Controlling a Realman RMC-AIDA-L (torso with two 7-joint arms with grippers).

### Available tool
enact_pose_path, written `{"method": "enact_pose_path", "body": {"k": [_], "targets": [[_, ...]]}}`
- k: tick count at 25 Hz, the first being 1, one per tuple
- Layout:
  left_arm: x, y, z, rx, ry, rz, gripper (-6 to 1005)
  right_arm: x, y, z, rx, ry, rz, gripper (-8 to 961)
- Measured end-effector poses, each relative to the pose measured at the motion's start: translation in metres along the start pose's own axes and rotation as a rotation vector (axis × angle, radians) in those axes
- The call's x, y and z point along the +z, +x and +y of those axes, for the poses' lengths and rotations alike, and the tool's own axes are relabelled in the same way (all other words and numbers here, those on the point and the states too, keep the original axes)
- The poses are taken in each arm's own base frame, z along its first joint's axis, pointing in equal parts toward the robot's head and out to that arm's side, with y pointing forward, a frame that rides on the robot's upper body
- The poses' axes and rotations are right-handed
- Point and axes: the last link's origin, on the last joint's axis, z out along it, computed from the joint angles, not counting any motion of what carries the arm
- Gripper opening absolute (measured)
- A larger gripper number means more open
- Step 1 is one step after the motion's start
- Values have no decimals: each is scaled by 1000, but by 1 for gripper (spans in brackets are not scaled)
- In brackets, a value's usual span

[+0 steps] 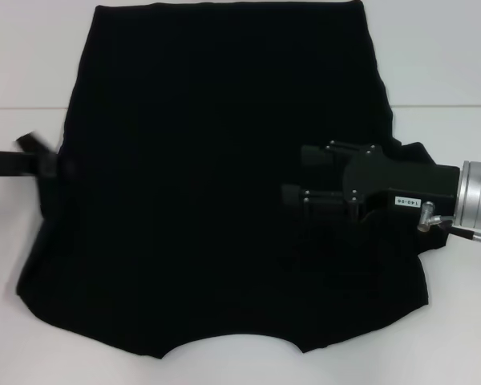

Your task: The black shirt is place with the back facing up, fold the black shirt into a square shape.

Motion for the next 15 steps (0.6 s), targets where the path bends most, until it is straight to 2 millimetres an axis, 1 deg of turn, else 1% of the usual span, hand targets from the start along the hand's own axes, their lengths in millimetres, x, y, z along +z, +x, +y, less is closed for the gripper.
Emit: {"method": "enact_pose_path", "body": {"k": [3,6,8,10,15], "targets": [[9,-7,22,52,-129,6,15,0,2,1,7,-2,0,836],[17,-17,34,81,-199,9,16,-1,3,1,12,-1,1,836],[25,-26,39,86,-226,2,17,-1,4,2,13,0,1,836],[31,-31,40,69,-241,2,18,-2,4,1,13,1,2,836],[38,-31,47,51,-297,28,19,-4,2,-2,8,17,-2,836]]}}
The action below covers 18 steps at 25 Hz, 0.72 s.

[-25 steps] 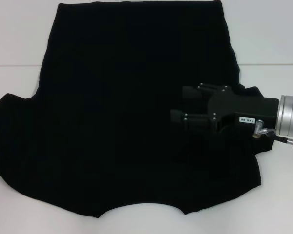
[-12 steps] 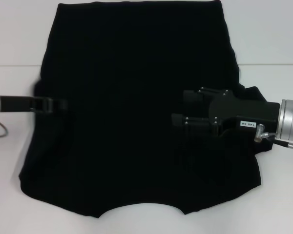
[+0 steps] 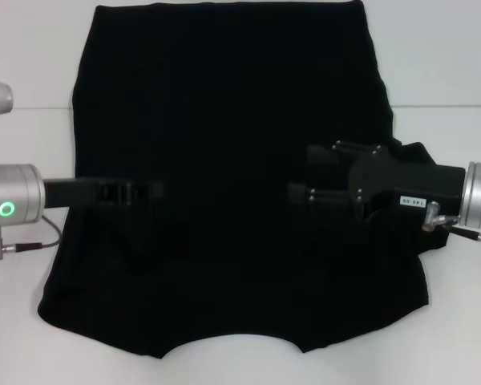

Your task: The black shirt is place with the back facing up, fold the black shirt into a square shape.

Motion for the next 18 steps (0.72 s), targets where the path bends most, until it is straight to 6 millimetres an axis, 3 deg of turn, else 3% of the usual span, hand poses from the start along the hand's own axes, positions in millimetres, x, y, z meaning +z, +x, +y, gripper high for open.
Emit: {"method": "enact_pose_path", "body": {"k": [2,8,10,18], "targets": [[2,4,6,18,-37,46,20,-4,-2,-4,14,22,-9,836],[3,7,40,169,-279,211,183,-31,-12,-29,184,121,-10,835],[6,2,52,251,-353,285,410,-44,-14,-40,278,163,22,835],[25,-19,82,550,-465,364,691,-89,-13,-75,644,379,189,836]]}}
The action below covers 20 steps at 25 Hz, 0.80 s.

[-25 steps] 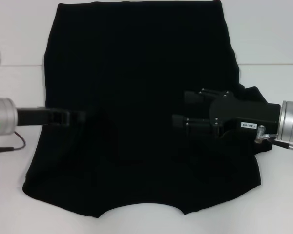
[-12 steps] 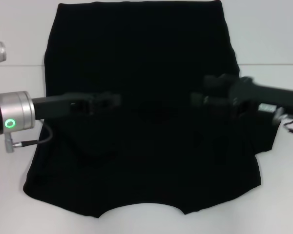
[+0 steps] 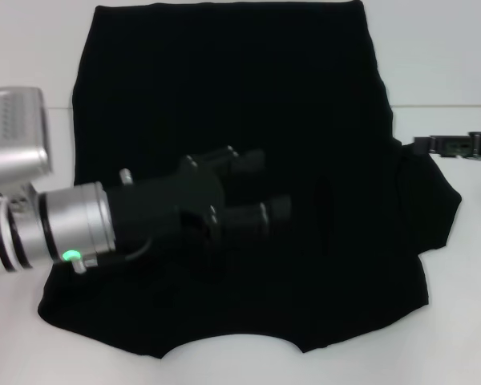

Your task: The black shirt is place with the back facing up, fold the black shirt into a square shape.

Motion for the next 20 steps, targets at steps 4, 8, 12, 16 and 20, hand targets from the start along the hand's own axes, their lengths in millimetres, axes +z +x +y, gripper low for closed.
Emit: {"method": "enact_pose_path", "body": {"k": [4,8,12,16,20], "targets": [[7,-12,11,144,-70,-69,781,-12,2,-12,96,92,66,836],[10,-22,17,235,-109,-118,871,-19,11,-25,180,189,138,836],[11,-24,18,242,-113,-129,906,-22,17,-32,229,252,178,836],[12,-25,18,240,-111,-132,923,-20,21,-34,254,264,187,835],[12,-25,17,240,-110,-135,923,-12,27,-35,271,268,191,836]]}}
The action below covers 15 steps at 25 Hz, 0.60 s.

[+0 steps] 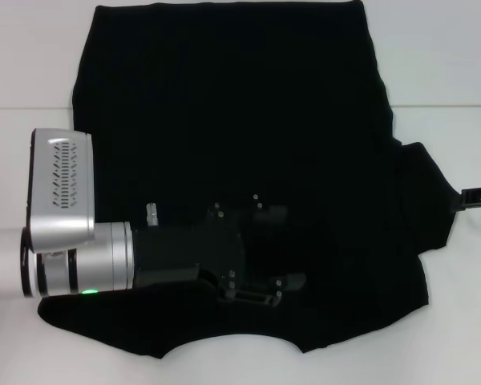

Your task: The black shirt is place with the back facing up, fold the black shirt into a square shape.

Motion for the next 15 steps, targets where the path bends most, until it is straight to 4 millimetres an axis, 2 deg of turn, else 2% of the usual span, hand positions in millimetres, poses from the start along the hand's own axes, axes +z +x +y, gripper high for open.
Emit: {"method": "enact_pose_path", "body": {"k": [8,15], "targets": [[1,-4,3,-2,-22,-25,922,22,3,4,9,16,-7,835],[0,-4,3,-14,-19,-24,922,34,5,10,-6,29,-18,835]]}}
